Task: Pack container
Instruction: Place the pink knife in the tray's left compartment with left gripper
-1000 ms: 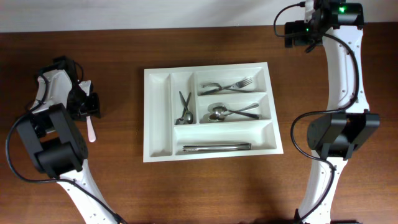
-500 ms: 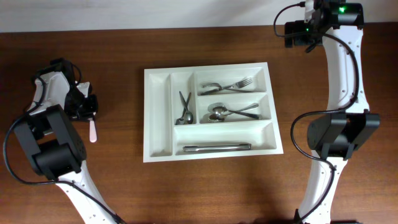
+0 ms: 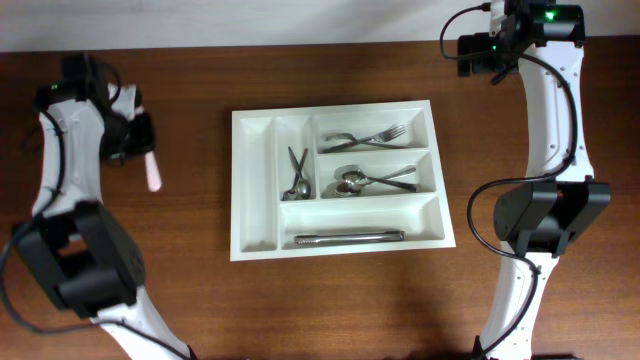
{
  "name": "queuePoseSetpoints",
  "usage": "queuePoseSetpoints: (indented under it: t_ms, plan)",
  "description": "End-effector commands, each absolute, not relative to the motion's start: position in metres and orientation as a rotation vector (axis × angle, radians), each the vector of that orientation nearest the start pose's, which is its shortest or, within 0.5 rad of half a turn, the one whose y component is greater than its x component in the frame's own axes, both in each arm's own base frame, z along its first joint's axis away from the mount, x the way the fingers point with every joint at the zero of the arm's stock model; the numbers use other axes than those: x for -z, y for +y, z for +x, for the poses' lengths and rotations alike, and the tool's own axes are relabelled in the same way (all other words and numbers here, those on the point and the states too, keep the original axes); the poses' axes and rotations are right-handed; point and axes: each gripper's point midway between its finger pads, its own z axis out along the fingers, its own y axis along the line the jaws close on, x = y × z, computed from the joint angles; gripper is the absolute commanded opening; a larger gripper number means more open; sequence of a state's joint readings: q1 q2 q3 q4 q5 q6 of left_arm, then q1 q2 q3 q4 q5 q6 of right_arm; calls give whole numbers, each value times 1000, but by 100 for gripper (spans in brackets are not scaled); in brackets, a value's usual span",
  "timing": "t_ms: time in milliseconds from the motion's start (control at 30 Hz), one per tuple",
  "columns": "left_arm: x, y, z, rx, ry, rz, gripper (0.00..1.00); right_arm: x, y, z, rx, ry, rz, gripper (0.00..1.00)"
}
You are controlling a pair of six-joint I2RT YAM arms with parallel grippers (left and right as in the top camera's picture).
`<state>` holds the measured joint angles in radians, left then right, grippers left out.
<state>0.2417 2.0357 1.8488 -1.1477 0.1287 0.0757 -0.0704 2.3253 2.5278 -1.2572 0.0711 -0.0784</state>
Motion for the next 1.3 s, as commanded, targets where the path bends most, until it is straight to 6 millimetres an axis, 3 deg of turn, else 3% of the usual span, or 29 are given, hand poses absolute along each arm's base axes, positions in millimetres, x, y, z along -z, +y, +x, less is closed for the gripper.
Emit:
queuePoseSetpoints:
  t_ms: [0, 167, 367, 567, 833, 900, 1000, 1033, 1267]
  plan:
    - [-170, 30, 441, 219, 2800, -136, 2, -211, -55, 547, 159, 2605, 40, 99]
    - [-175, -38, 431, 269, 2835, -7, 3, -211, -55, 547, 159, 2605, 40, 99]
    - [-170, -94, 427, 281, 2845, 116, 4, -211, -55, 547, 159, 2605, 40, 99]
    - [-157, -109, 425, 256, 2879, 103, 4, -211, -55, 547, 159, 2605, 40, 99]
    - [-124, -111, 428, 243, 2955, 102, 8, -211, -55, 547, 159, 2605, 40, 99]
    - [-117, -111, 427, 241, 2971, 102, 15, -211, -55, 547, 159, 2605, 40, 99]
    - [-117, -111, 428, 242, 2968, 103, 50, -211, -55, 547, 159, 2605, 40, 98]
    - [-118, -111, 429, 242, 2965, 103, 56, -211, -55, 547, 159, 2605, 40, 99]
    - [-130, -102, 435, 246, 2931, 76, 61, -211, -55, 547, 159, 2605, 40, 99]
